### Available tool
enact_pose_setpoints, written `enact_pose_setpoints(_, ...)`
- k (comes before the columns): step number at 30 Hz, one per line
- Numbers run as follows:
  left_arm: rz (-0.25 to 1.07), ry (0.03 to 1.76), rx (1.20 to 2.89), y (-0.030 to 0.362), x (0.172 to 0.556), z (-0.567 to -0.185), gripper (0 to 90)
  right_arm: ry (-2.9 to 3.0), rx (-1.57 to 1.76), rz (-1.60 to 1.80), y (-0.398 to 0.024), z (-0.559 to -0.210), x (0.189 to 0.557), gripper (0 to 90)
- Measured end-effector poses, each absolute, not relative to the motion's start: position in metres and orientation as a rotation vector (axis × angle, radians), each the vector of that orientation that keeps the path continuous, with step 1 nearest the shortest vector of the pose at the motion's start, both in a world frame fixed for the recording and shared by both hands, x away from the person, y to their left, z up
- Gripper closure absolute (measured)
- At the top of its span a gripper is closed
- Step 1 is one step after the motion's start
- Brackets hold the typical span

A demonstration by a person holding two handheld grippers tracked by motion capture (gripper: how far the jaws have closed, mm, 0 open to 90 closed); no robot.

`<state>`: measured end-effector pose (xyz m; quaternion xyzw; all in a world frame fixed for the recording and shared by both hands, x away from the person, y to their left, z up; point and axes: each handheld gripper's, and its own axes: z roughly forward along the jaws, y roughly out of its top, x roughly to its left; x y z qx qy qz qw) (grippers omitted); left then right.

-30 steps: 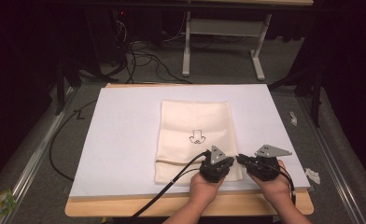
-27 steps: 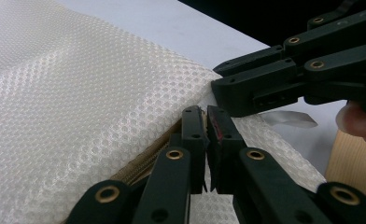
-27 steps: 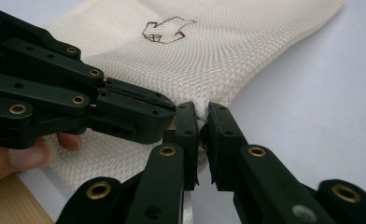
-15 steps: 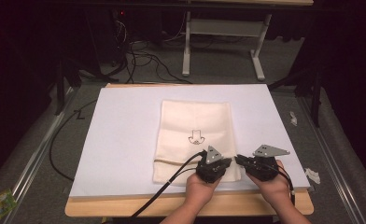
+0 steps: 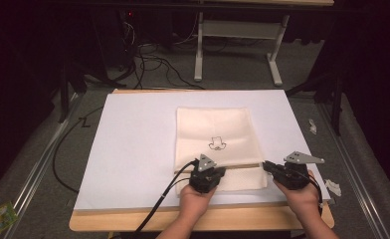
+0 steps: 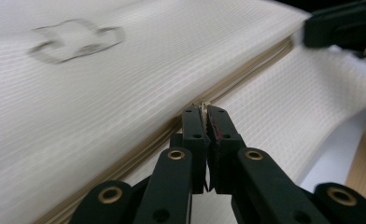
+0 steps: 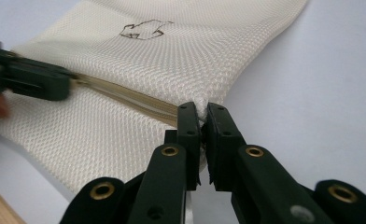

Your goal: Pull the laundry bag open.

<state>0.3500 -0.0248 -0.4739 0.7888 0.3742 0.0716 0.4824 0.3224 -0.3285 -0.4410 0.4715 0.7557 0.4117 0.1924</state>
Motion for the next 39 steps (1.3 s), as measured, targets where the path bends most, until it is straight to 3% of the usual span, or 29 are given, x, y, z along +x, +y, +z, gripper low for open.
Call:
enact_pose_setpoints(6,0.244,1.069,1.947,0.062,0.350,-0.470,87.7,2.076,1.370,1.149,-0.342,-0.442,0.325,86.1)
enact_pose_setpoints(9,0.219,1.109,1.925,0.099,0.347,-0.471,87.7,2.059,1.393,1.149,-0.349,-0.442,0.325,86.0)
enact_pose_setpoints(15,0.194,1.127,1.916,0.112,0.342,-0.475,87.5,2.104,1.306,1.102,-0.330,-0.442,0.322,85.7)
enact_pose_setpoints(21,0.252,1.065,1.957,0.108,0.340,-0.475,86.8,2.123,1.318,1.098,-0.333,-0.447,0.321,84.1)
enact_pose_setpoints(27,0.273,1.045,1.972,0.108,0.340,-0.476,84.5,2.145,1.322,1.102,-0.336,-0.452,0.321,78.4)
enact_pose_setpoints(34,0.313,1.021,1.952,0.113,0.341,-0.469,61.4,2.136,1.298,1.140,-0.338,-0.452,0.320,60.1)
enact_pose_setpoints(39,0.455,1.001,1.904,0.126,0.341,-0.455,44.2,2.095,1.270,1.149,-0.343,-0.448,0.318,47.4)
